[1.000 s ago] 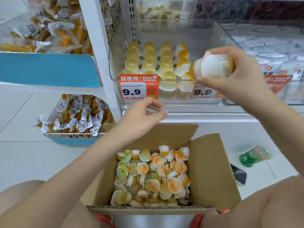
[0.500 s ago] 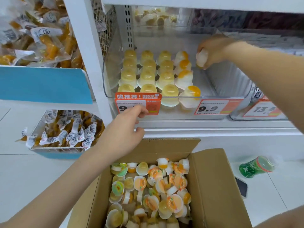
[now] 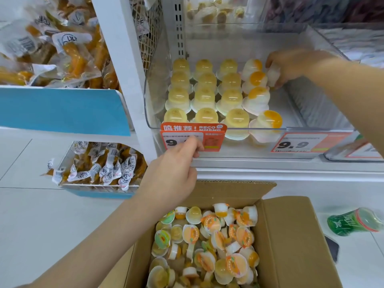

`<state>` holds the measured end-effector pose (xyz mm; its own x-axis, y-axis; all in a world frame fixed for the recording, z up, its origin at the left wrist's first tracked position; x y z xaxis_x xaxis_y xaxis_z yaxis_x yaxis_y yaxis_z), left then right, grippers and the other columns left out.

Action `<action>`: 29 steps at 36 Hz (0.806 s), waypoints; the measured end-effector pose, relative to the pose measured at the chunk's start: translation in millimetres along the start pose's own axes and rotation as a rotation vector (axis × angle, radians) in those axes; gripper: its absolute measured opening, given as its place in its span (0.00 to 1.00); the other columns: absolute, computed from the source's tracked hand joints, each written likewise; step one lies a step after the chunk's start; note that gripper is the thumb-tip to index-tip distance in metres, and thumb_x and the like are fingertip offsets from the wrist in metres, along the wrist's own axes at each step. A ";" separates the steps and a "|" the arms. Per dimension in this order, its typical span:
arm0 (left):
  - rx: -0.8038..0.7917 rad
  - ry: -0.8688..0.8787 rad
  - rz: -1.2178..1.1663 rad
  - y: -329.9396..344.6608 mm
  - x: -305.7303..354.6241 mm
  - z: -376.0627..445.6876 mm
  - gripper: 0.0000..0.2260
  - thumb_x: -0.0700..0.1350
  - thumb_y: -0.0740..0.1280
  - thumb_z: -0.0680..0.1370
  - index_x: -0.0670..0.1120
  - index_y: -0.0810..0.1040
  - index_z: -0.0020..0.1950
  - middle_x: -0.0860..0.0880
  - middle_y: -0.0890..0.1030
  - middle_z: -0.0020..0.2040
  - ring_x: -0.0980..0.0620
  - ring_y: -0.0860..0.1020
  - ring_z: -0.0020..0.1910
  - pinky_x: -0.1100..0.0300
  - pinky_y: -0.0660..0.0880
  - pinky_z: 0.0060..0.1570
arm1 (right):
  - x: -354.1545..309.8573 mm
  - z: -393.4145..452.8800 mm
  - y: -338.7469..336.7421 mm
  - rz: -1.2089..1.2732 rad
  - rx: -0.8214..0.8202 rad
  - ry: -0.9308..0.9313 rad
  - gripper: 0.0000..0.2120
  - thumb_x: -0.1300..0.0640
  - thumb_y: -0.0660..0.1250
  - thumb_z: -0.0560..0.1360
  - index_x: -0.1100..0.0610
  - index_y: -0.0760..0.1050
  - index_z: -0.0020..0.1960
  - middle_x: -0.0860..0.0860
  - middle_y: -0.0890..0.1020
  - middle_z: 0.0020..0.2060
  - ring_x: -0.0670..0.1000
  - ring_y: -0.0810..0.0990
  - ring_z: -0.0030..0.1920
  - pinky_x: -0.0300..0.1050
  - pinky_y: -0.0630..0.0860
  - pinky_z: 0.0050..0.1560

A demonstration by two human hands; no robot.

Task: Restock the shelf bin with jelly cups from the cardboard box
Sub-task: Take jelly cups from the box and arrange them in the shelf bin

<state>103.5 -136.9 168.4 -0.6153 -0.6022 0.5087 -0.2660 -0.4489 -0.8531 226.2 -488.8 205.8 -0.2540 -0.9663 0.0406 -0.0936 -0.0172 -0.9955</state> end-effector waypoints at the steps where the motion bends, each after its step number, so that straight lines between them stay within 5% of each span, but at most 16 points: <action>1: -0.002 0.002 0.006 0.0 -0.1 -0.5 0.17 0.36 0.60 0.73 0.52 0.67 0.58 0.59 0.70 0.50 0.55 0.74 0.53 0.52 0.75 0.47 | 0.6 0.4 -0.7 0.033 -0.017 0.030 0.32 0.55 0.80 0.61 0.56 0.72 0.62 0.58 0.78 0.55 0.63 0.77 0.54 0.53 0.77 0.51; 9: -0.007 0.023 0.032 0.1 0.3 -3.5 0.18 0.36 0.60 0.73 0.53 0.66 0.59 0.60 0.70 0.50 0.56 0.73 0.54 0.53 0.75 0.47 | -3.1 -27.9 -12.7 0.040 0.021 0.112 0.42 0.58 0.80 0.61 0.55 0.63 0.70 0.63 0.72 0.62 0.65 0.73 0.59 0.56 0.75 0.56; 14: -0.004 0.019 0.020 1.4 4.2 -4.5 0.15 0.37 0.60 0.74 0.52 0.66 0.57 0.57 0.71 0.51 0.54 0.73 0.54 0.51 0.75 0.48 | -6.7 -74.4 -32.1 0.092 0.247 0.065 0.30 0.62 0.73 0.70 0.58 0.66 0.69 0.63 0.72 0.64 0.63 0.72 0.62 0.53 0.71 0.57; 22: -0.032 0.017 -0.032 34.2 1.1 -18.9 0.15 0.36 0.60 0.73 0.50 0.67 0.58 0.55 0.74 0.51 0.54 0.74 0.50 0.53 0.75 0.45 | -62.6 -241.9 -23.3 0.237 0.675 -0.244 0.11 0.57 0.65 0.74 0.60 0.74 0.55 0.59 0.77 0.48 0.61 0.72 0.53 0.52 0.68 0.49; 26: -0.199 -0.154 -0.193 91.8 -30.5 -35.8 0.14 0.35 0.62 0.73 0.48 0.69 0.55 0.51 0.76 0.50 0.53 0.76 0.46 0.59 0.74 0.46 | -97.2 -290.9 54.9 0.214 0.559 -0.457 0.09 0.59 0.68 0.74 0.60 0.76 0.53 0.55 0.79 0.46 0.55 0.73 0.50 0.49 0.75 0.42; 29: -0.402 -0.236 -0.126 137.0 -65.7 -60.5 0.16 0.35 0.64 0.73 0.44 0.70 0.59 0.48 0.76 0.53 0.51 0.75 0.48 0.62 0.71 0.46 | -113.6 -301.0 141.5 0.148 0.169 -0.511 0.18 0.60 0.73 0.71 0.58 0.72 0.58 0.53 0.79 0.52 0.55 0.77 0.52 0.45 0.76 0.41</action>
<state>62.5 -119.0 11.1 -0.3872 -0.7136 0.5838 -0.6221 -0.2651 -0.7367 -47.9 -304.2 86.2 0.2501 -0.9625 -0.1055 0.0742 0.1276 -0.9890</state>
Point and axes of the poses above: each hand's wrist, its own z-axis towards the middle knuckle, its own y-axis out of the palm, x = y × z, the point moved 5 cm from there along z, towards the middle knuckle
